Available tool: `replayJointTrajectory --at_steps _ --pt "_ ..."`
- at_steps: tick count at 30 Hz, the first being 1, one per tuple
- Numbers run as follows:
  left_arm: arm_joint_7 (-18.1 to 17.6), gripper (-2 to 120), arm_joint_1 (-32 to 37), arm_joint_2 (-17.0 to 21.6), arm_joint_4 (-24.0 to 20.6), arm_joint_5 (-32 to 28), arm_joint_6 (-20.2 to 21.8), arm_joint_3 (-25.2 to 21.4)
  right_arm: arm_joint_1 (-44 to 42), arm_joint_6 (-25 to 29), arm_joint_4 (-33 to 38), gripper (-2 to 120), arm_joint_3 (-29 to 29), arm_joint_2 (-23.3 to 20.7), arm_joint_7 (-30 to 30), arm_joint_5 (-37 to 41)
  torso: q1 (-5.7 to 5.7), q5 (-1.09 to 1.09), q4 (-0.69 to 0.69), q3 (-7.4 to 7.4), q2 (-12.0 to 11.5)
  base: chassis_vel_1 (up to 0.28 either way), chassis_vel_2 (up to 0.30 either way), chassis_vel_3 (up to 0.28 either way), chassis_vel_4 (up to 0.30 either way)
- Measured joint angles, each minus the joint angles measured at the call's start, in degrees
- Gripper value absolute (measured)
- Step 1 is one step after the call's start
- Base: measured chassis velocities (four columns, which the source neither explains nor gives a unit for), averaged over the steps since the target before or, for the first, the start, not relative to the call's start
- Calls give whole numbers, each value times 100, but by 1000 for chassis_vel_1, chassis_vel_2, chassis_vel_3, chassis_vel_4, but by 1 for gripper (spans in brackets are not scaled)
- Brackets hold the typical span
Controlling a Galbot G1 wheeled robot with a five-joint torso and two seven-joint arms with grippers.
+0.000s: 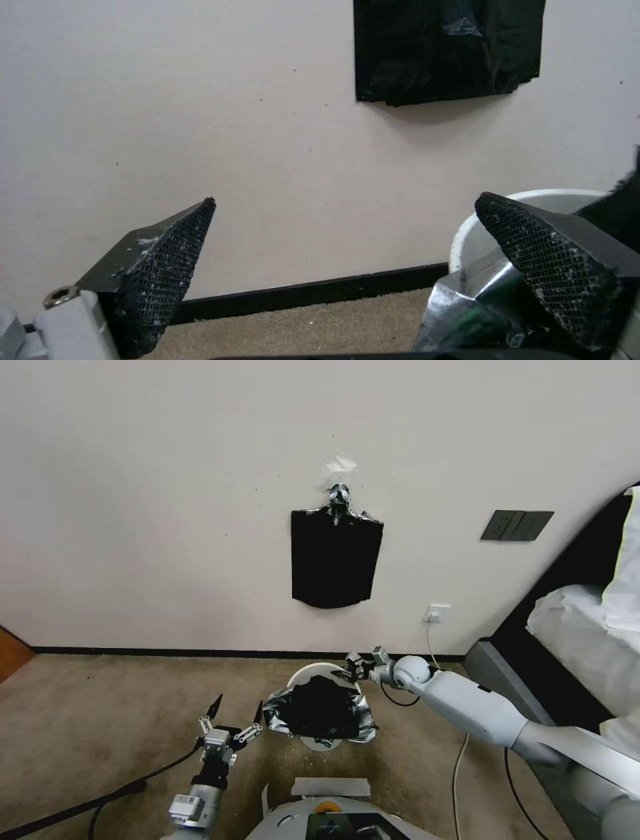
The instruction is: Place a trash bag onto the trash bin.
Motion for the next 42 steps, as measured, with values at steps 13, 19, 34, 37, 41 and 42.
replayJointTrajectory --at_steps 13,19,34,37,41,42 --pt "-50 100 -337 205 16 -229 202 27 -1997 -836 2223 5 1927 113 4132 1478 0 0 -1 0 0 0 0 0 0" --pt "-130 100 -520 266 9 -334 339 104 -2661 -571 2630 4 2375 587 5660 1726 0 0 1 0 0 0 0 0 0" --pt "-181 100 -813 524 -58 -528 600 187 -4121 699 2632 4 2965 2270 6697 540 0 -1 1 0 0 0 0 0 0" --pt "-185 100 -833 517 -61 -528 611 200 -4262 772 2565 4 2973 2433 6586 324 0 -1 1 0 0 0 0 0 0" --pt "-187 100 -817 510 -87 -528 617 210 -4530 865 2430 4 2976 2799 6438 32 0 -1 0 0 0 0 0 0 0" --pt "-187 100 -817 510 -87 -528 617 210 -4530 865 2430 4 2976 2799 6438 32 0 -1 0 0 0 0 0 0 0"
